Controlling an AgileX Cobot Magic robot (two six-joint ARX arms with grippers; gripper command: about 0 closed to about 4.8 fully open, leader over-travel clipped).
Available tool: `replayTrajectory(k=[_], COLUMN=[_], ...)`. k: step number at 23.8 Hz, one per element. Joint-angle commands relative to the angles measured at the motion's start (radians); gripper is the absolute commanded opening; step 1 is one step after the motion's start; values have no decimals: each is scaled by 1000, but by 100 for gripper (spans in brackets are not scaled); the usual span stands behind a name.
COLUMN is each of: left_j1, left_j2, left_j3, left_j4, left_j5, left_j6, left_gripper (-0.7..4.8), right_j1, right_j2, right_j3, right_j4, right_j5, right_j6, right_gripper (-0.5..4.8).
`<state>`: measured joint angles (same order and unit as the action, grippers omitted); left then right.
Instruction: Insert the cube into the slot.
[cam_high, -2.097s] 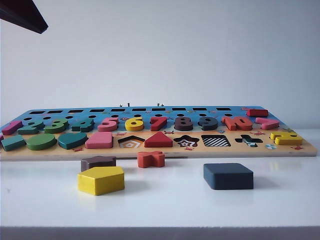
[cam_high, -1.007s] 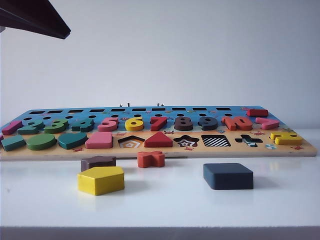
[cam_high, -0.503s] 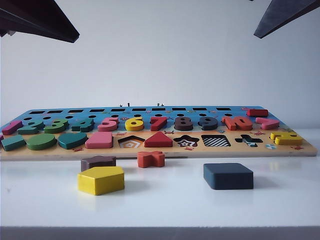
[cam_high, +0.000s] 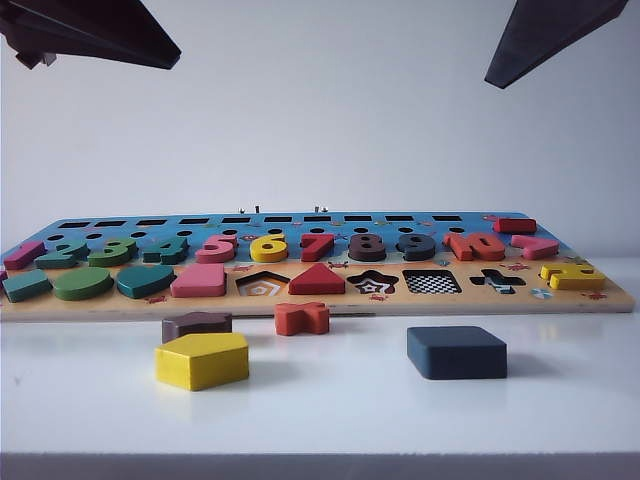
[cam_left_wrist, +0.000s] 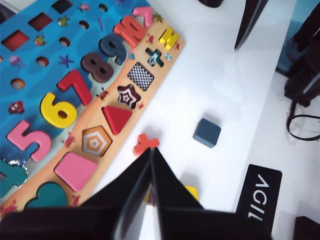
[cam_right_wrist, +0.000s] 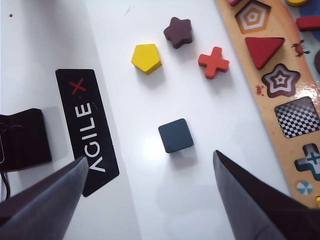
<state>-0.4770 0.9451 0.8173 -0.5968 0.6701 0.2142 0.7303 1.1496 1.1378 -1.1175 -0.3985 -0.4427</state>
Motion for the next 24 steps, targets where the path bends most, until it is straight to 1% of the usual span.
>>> replayTrajectory(k=[1,5,9,13,24], left_j1=[-2,-2,-2,-2,0], left_j2=[1,10,12,13,13], left_j3=[4,4,4,3,3], left_j4=[9,9,8,8,9], left_j5=[27,35,37,37,36], left_j6=[19,26,33,32,30], left_gripper=[17,17,17,17,17], right_j1=[50,107,146,157,153], right_j2=[58,103,154,204,224], right_j3=[7,7,7,7,7], right_j4=[-33,-26,-12,32,47], right_j5=[38,116,184,215,233], right_j6=[-17,-64,-64,-55,-48], right_gripper=[479,479,479,479,479])
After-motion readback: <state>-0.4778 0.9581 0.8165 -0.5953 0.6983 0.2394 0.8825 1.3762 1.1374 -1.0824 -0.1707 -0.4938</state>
